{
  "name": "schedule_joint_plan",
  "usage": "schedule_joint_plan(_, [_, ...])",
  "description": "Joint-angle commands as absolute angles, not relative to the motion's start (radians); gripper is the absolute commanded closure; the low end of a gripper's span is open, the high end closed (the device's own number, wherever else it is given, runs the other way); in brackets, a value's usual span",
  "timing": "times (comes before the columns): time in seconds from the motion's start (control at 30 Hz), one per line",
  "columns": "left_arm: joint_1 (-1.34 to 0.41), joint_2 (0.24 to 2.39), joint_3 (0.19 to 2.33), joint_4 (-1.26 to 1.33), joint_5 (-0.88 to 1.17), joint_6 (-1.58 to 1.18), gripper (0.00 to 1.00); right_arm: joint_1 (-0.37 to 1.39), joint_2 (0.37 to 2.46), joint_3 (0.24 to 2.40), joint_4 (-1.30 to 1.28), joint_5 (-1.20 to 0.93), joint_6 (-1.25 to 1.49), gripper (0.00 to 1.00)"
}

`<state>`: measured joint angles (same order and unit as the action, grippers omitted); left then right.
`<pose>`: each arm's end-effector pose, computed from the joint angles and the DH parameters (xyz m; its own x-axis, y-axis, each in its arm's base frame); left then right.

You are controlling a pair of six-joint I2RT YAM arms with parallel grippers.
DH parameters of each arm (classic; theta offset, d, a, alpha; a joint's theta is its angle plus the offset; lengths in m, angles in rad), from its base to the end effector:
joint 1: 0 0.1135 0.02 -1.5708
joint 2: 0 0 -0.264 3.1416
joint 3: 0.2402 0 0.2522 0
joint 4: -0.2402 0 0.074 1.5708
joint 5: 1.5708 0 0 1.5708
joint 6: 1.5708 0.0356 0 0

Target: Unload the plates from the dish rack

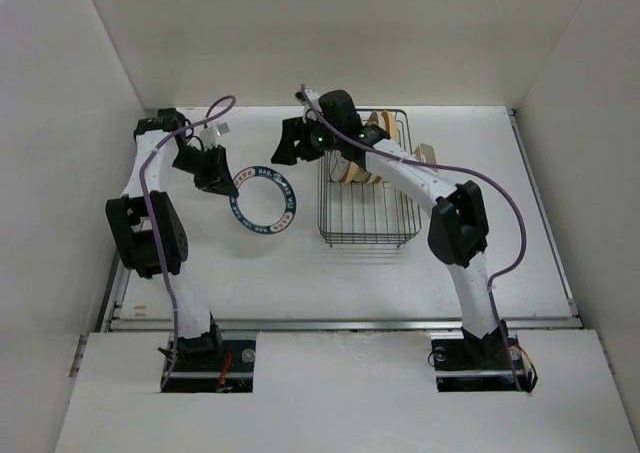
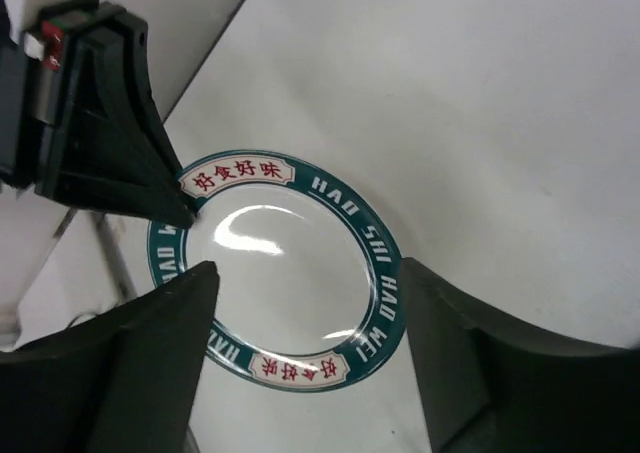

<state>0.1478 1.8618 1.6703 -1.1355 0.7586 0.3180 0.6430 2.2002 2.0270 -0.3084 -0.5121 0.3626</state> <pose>0.3713 0.0305 0.2818 -0.8938 0.0964 -0.4380 0.3546 0.7498 -0.5586 0.4058 0.3258 0.2951 -0.6553 -0.1046 -0.7481 -0.6822 0.5073 0.5266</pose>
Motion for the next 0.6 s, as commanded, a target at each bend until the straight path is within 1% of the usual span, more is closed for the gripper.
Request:
schedule_joint_plan(0.0, [0.173, 1.914, 1.729, -1.085, 0.718, 0.235, 1.0, 0.649, 2.14, 2.128, -0.383, -0.264, 0.371, 0.2])
schedule_joint_plan(0.03, [0.173, 1.928, 1.738, -1.069, 0.709, 0.206, 1.0, 0.649, 2.116, 2.128, -0.393, -0.191, 0.371, 0.16])
schedule_joint_plan(0.07, [0.173, 1.954, 1.752, -1.056, 0.709, 0.193, 1.0, 0.649, 2.093, 2.128, -0.415, -0.114, 0.371, 0.14])
schedule_joint_plan(0.1, [0.173, 1.968, 1.752, -1.014, 0.709, 0.181, 1.0, 0.649, 2.041, 2.128, -0.426, 0.041, 0.371, 0.13])
schedule_joint_plan(0.17, [0.173, 2.012, 1.761, -0.971, 0.709, 0.163, 1.0, 0.649, 1.993, 2.114, -0.442, 0.182, 0.371, 0.12])
schedule_joint_plan(0.2, [0.182, 2.031, 1.772, -0.954, 0.709, 0.15, 1.0, 0.649, 1.973, 2.1, -0.468, 0.319, 0.371, 0.12])
schedule_joint_plan(0.27, [0.192, 2.069, 1.793, -0.925, 0.7, 0.14, 1.0, 0.637, 1.933, 2.1, -0.511, 0.446, 0.371, 0.12])
schedule_joint_plan(0.3, [0.192, 2.106, 1.818, -0.916, 0.699, 0.14, 1.0, 0.637, 1.933, 2.1, -0.561, 0.553, 0.382, 0.17])
schedule_joint_plan(0.4, [0.204, 2.175, 1.862, -0.885, 0.648, 0.094, 1.0, 0.582, 1.924, 2.1, -0.638, 0.644, 0.414, 0.27])
schedule_joint_plan(0.47, [0.213, 2.209, 1.891, -0.876, 0.634, 0.084, 1.0, 0.542, 1.933, 2.1, -0.69, 0.655, 0.426, 0.27])
schedule_joint_plan(0.57, [0.213, 2.243, 1.916, -0.867, 0.603, 0.06, 1.0, 0.508, 1.944, 2.065, -0.701, 0.635, 0.436, 0.29])
